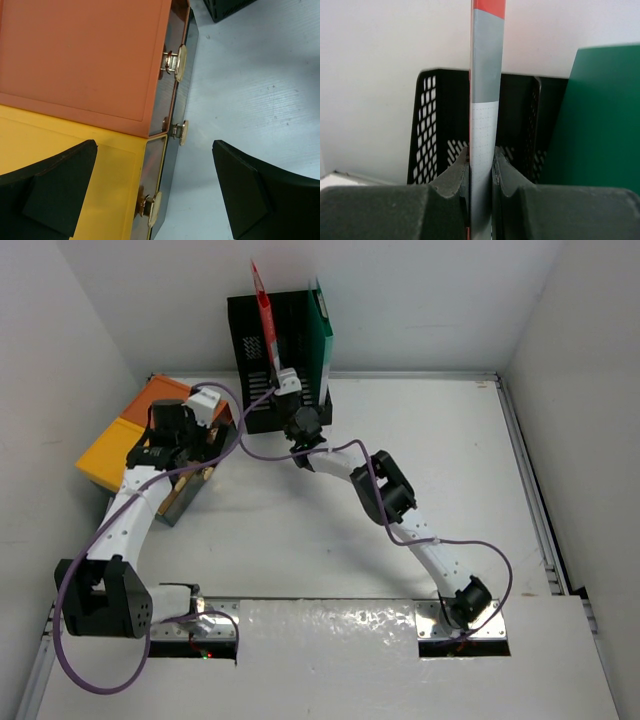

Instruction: Organize the desk

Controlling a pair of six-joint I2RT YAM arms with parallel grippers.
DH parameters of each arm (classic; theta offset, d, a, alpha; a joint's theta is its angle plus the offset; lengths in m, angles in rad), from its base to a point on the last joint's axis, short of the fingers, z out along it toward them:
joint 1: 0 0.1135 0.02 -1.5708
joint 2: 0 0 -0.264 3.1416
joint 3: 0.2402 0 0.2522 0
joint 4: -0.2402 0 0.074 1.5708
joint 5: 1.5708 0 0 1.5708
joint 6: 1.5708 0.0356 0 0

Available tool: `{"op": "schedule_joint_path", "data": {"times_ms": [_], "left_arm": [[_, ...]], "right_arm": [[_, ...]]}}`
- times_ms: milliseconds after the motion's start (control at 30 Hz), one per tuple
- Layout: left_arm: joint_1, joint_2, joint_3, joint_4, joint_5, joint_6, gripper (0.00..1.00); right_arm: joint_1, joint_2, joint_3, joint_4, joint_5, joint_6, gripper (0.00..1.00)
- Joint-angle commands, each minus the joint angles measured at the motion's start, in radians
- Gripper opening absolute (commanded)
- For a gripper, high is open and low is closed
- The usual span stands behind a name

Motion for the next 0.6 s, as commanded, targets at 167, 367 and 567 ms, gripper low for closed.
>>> {"op": "schedule_joint_path", "data": {"times_ms": [167, 367, 567], "left_arm": [[0.011, 0.019, 0.011, 0.002, 0.031, 0.013, 1.0], [0.011, 0.017, 0.011, -0.001, 0.028, 0.016, 1.0], [0.011, 0.022, 0.012, -0.001, 0.031, 0.018, 1.0]], "right_arm": [[0.004, 0.097, 0.071, 0.032, -0.036, -0.039, 0.0], [0.001, 0.137, 0.096, 0.003, -0.013, -0.007, 0.0], [-0.022, 0.145, 0.216, -0.019, -0.122, 0.03, 0.0]]}}
